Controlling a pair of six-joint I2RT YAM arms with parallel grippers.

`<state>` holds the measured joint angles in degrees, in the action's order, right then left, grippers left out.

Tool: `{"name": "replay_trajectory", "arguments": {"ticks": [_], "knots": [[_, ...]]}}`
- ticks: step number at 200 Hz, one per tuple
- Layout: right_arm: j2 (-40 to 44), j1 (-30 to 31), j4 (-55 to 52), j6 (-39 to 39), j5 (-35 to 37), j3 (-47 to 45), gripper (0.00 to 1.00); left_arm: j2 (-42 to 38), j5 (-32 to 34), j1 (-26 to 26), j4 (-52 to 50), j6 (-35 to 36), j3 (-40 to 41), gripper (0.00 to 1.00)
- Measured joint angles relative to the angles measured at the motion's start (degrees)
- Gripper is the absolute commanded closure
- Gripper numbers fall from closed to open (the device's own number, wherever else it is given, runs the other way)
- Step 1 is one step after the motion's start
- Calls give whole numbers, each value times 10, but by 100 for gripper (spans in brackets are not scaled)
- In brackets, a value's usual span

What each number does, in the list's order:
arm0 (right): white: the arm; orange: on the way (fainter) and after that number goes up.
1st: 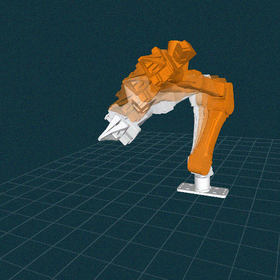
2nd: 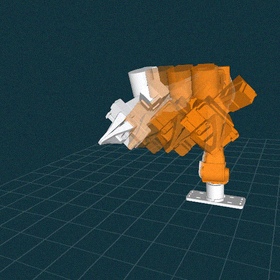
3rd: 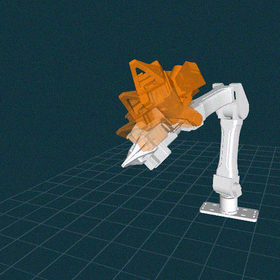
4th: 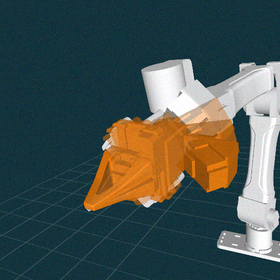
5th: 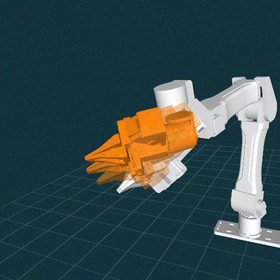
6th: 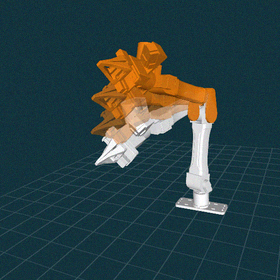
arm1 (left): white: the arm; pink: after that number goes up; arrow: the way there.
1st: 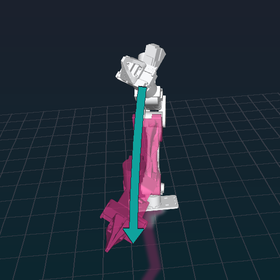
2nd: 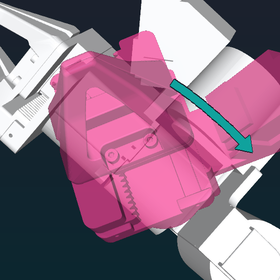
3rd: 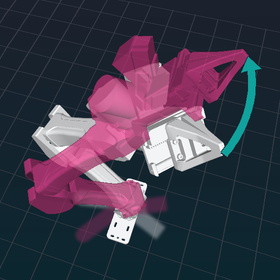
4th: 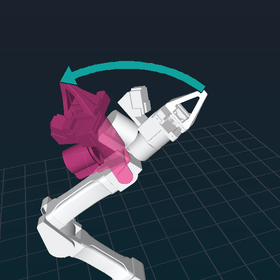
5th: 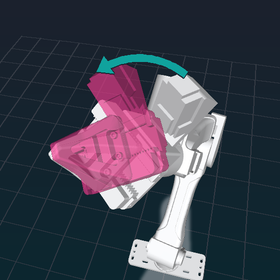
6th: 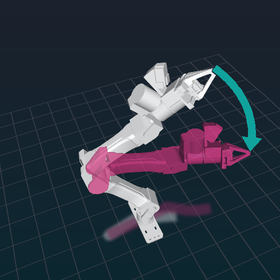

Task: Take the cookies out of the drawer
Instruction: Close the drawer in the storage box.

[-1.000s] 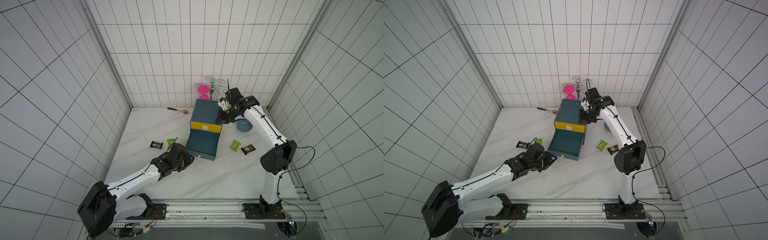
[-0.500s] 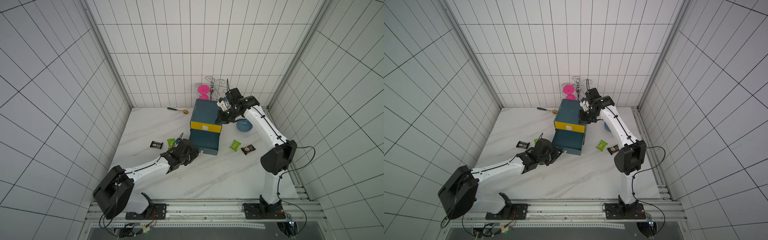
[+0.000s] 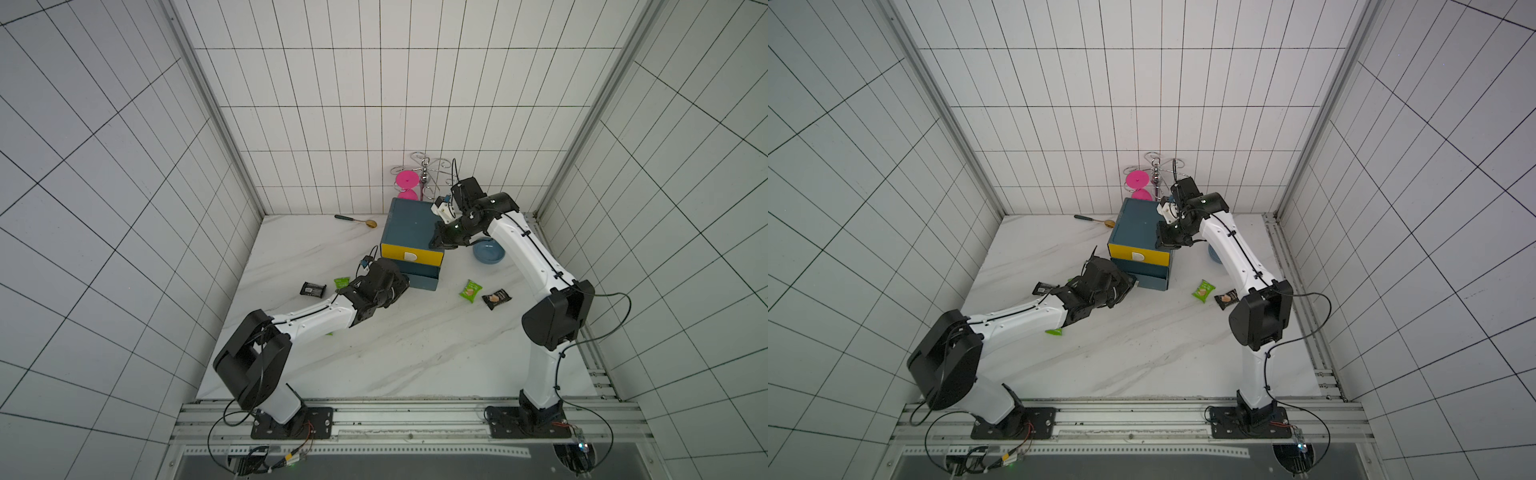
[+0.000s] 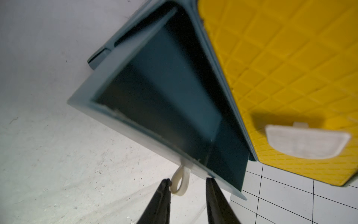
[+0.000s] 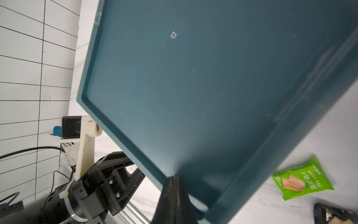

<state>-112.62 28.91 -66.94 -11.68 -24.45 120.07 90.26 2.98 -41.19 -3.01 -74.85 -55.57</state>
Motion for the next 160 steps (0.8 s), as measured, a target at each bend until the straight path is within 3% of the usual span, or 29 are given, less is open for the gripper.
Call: {"name": "replay_trajectory", "arguments": {"ticks": [101,160], "knots": [[6,1,0,12,-17,-13,100,50,30,10,30,-17,-36,65],[8,1,0,18,-23,-16,100,72,34,11,37,-31,-41,52]]}}
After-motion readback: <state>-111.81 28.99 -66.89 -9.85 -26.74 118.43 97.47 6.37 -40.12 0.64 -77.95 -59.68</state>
